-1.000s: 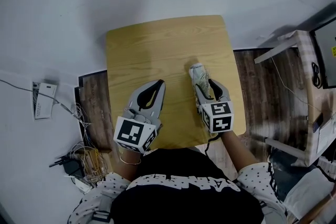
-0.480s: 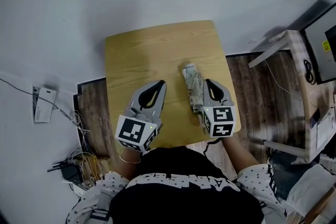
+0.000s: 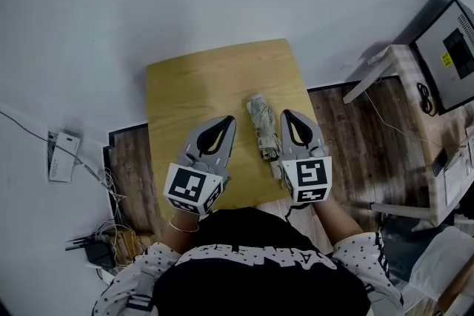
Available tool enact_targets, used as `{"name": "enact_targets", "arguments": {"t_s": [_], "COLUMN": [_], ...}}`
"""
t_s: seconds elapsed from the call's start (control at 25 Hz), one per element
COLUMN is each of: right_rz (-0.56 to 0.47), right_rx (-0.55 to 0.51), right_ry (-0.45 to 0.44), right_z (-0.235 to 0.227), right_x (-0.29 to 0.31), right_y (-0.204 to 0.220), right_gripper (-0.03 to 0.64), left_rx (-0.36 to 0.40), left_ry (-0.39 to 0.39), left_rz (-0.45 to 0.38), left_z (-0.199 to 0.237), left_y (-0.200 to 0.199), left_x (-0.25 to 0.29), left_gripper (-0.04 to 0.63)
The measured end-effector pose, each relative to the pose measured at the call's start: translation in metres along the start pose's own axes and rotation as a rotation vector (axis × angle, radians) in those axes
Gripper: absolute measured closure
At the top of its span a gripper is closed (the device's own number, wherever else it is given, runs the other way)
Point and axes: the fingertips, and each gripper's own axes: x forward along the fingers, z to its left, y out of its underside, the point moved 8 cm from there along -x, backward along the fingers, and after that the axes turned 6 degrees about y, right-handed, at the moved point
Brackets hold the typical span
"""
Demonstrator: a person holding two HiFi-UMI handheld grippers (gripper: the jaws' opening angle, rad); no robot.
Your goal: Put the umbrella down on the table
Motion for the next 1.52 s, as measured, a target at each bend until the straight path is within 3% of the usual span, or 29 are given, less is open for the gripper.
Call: {"name": "enact_targets", "arguments": {"t_s": [0.48,0.64,1.52], "right_rz": [-0.052,-0.061,-0.072], "right_rx": [0.089,0.049,0.050], "right_ry": [-0.049,-0.055,-0.046], "right_z": [-0.007,-0.007,-0.010], "right_x": [-0.027,-0.033,-0.040], "right_y": [-0.016,-0.019,-0.023], "right_gripper": [0.603,0.604,0.603], "left_rx": [0.025,0.028,0.037], "left_ry": [0.012,0.014,0.012], "left_rz": [-0.031,-0.034,-0.035], "left_z": [-0.022,-0.027,-0.032], "left_y": [-0.010,-0.010,-0.012], "left_x": [-0.005,-0.005,-0.007], "left_gripper": [0.592,0.592,0.592]}}
